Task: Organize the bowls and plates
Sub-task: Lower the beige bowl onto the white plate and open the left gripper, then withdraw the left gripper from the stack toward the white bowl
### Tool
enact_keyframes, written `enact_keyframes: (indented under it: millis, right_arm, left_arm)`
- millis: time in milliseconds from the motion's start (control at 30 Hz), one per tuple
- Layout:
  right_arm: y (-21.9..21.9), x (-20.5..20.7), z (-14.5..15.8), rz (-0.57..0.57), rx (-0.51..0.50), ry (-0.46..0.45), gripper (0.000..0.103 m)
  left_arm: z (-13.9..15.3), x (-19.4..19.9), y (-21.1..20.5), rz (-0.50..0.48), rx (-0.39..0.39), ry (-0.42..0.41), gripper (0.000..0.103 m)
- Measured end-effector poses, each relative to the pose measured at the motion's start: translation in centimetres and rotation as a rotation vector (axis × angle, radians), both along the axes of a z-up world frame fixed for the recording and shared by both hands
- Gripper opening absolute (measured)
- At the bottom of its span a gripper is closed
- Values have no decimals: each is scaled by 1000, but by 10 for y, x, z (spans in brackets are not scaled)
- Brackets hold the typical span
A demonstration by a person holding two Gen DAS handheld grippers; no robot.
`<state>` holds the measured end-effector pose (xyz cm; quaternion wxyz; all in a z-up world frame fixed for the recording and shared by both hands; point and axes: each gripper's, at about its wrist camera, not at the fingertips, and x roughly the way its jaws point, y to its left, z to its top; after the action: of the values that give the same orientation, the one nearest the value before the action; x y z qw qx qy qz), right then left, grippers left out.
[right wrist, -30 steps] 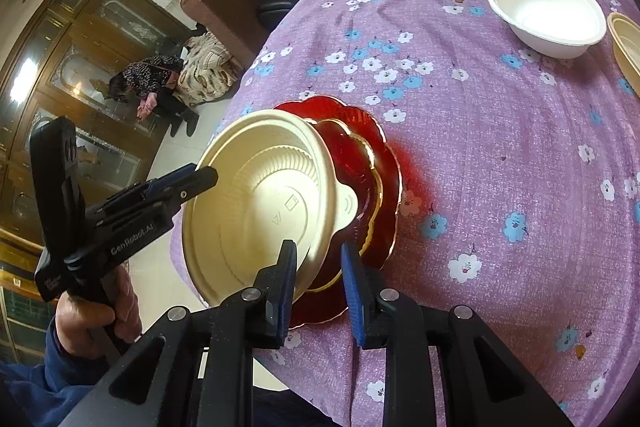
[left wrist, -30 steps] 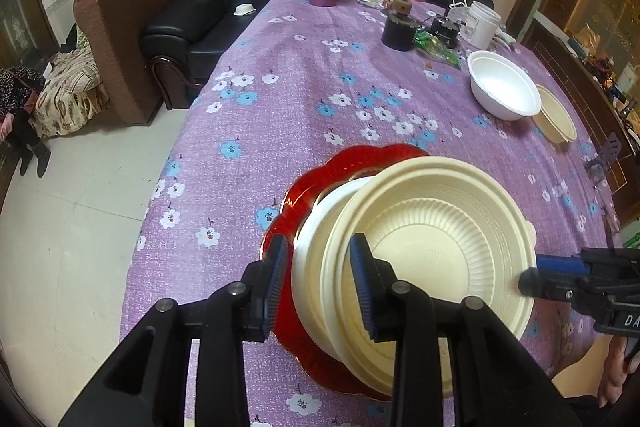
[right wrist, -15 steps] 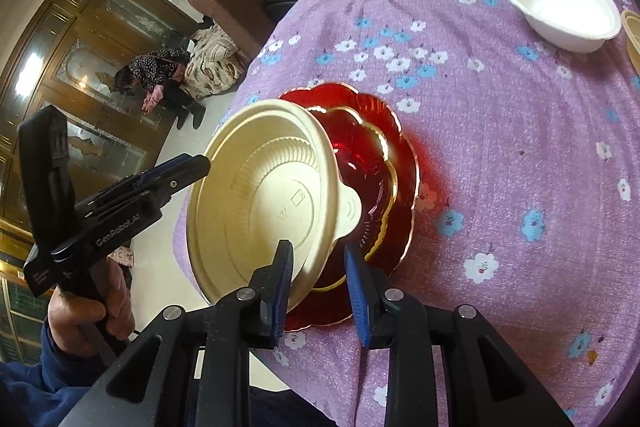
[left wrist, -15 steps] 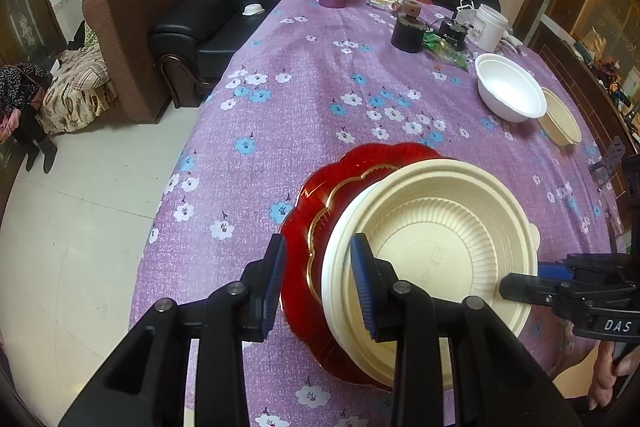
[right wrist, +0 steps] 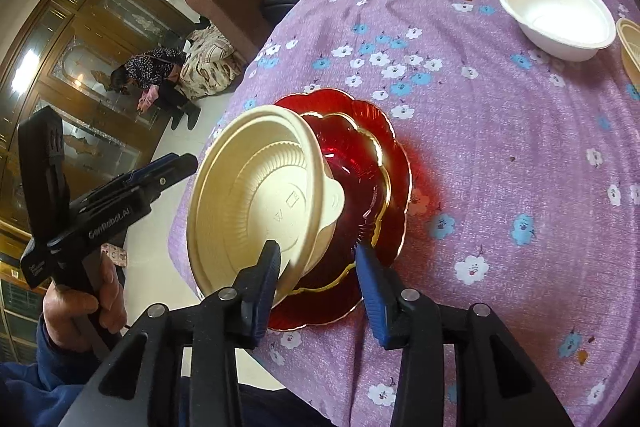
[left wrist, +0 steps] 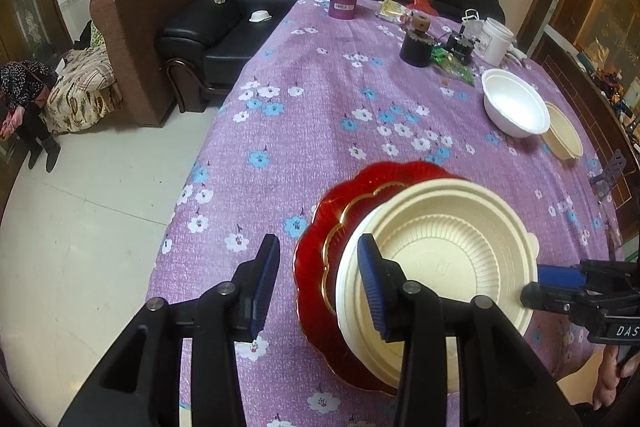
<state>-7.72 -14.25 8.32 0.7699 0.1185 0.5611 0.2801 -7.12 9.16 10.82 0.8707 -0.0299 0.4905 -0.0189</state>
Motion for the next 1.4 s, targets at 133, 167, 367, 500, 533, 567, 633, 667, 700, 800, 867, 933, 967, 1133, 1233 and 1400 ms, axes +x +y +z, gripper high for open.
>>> enact_keyframes:
  millis: [133,167,367,500,533,567,633,667,700,800,867,933,967,1133,1233,1400]
  right_arm:
    - [-9,-2,5,-15,12,-9,43]
    - [-11,-2,6,-20,15,-10,43]
    - [-36,-4,13,-79,42,-14,43]
    - [-61,-8,15,-137,52,-10,43]
    - [-68,-9,14,-153,52,-6,43]
    - [-73,-10,14,-164,52,-3,43]
    - [-87,-12,12,-197,57,7,43]
    - [-95,-14,11,-215,62,13,43]
    - [-100,-15,10,-228,63,18,43]
    - [-115,-19,7,-257,67,31,43]
    - [-125,-20,5,-276,69,37,43]
    - [-133,-22,4,-294,66,40,43]
    - [-137,-21,4,-301,66,42,43]
    - [-162,-17,10,-329,61,33,43]
    - [-182,-12,17,-358,55,24,43]
    - [-207,-12,25,-387,57,9,43]
  left_arm:
    - [8,3,-2,-7,-2,-15,45]
    - [9,4,-4,-11,-2,-18,45]
    - [23,11,-23,-58,-7,-37,45]
    - [29,16,-40,-96,-3,-42,45]
    - [31,18,-43,-103,3,-46,45]
    - [33,19,-46,-107,5,-48,45]
    - [36,24,-50,-108,3,-49,45]
    - [36,25,-51,-106,6,-49,45]
    - [36,27,-53,-108,9,-47,45]
    - [37,27,-66,-132,17,-42,45]
    - [38,28,-76,-152,20,-39,45]
    - [39,29,-92,-183,22,-35,45]
    - [40,30,-97,-194,20,-32,45]
    - [45,42,-142,-279,6,-10,45]
    - [49,48,-165,-312,5,-17,45]
    - [27,47,-178,-312,68,-4,45]
